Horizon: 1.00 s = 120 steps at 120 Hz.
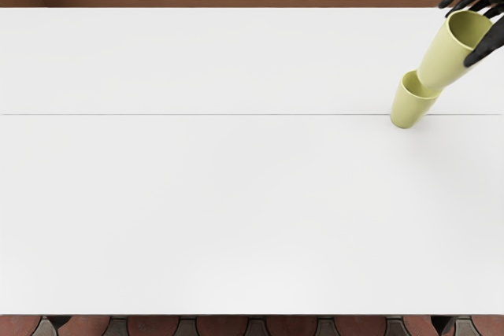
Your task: Pick up cup and place in cup with right hand
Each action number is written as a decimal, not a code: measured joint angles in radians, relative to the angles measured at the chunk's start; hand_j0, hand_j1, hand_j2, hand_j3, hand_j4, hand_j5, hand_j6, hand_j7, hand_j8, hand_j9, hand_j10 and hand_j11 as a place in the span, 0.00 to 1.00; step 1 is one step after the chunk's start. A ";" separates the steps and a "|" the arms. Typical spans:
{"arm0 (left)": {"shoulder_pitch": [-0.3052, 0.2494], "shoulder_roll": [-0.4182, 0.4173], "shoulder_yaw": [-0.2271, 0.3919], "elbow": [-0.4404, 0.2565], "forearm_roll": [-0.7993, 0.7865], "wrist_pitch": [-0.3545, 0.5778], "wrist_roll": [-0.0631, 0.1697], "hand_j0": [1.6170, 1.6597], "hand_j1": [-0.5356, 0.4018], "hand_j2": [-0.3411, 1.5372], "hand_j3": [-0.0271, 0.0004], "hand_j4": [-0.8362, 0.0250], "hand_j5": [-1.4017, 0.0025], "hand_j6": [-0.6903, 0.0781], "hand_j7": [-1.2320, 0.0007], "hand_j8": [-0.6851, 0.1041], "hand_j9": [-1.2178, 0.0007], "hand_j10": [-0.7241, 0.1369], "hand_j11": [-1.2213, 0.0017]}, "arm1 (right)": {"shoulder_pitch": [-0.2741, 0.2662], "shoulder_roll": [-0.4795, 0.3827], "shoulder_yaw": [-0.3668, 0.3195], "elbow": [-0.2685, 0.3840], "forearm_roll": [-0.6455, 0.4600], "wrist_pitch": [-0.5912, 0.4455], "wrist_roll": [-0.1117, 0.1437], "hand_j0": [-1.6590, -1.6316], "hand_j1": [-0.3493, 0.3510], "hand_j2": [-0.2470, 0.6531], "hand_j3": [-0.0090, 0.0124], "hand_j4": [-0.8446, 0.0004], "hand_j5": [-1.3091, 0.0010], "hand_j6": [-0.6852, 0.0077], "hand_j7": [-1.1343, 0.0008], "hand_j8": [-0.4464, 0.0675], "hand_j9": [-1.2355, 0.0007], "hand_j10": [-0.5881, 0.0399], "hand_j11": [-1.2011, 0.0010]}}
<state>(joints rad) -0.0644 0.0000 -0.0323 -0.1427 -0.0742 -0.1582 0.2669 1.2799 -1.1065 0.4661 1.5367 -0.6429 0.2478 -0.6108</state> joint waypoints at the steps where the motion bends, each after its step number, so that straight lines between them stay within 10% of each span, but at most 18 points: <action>1: 0.000 0.000 0.000 0.000 0.000 0.000 0.000 0.96 0.94 0.18 0.98 0.97 1.00 0.90 1.00 0.87 1.00 0.84 1.00 | 0.000 0.000 0.000 -0.002 0.000 0.000 0.000 0.06 0.62 0.43 0.42 0.48 0.57 0.35 0.50 0.17 0.54 0.34 0.52; 120: 0.000 0.000 0.000 0.000 -0.001 0.000 0.000 0.96 0.94 0.18 0.98 0.97 1.00 0.90 1.00 0.87 1.00 0.84 1.00 | -0.053 0.153 -0.019 -0.164 -0.083 -0.103 0.000 0.09 0.60 0.35 0.42 0.47 0.58 0.36 0.51 0.17 0.55 0.33 0.53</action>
<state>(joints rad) -0.0644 0.0000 -0.0323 -0.1428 -0.0750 -0.1584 0.2669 1.2265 -0.9536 0.4471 1.3730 -0.7255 0.1445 -0.6107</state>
